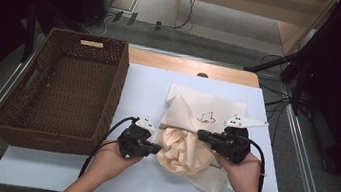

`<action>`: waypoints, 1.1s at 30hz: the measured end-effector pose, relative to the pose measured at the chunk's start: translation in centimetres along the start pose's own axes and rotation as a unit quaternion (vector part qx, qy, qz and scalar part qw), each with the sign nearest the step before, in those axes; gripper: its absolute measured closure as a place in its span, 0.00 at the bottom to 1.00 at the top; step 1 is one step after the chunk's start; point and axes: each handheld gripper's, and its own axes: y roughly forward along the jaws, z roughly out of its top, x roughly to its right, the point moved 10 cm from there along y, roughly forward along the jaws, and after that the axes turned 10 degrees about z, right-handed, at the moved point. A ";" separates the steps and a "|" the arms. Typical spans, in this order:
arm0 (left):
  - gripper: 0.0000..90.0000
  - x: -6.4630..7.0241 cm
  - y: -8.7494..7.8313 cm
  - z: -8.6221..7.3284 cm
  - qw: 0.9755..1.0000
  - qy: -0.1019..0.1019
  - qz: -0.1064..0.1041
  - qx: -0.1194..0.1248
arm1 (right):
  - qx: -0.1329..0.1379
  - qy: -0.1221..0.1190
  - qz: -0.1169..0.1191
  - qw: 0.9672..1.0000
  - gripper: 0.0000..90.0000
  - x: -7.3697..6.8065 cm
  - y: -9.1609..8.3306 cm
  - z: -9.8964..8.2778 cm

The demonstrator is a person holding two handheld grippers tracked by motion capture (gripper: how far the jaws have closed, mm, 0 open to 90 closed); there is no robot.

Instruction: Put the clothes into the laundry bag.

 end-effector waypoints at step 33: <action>1.00 3.5 3.7 1.9 0.999 -0.001 -0.009 0.051 | 0.000 0.001 0.004 1.000 0.99 0.2 0.3 0.3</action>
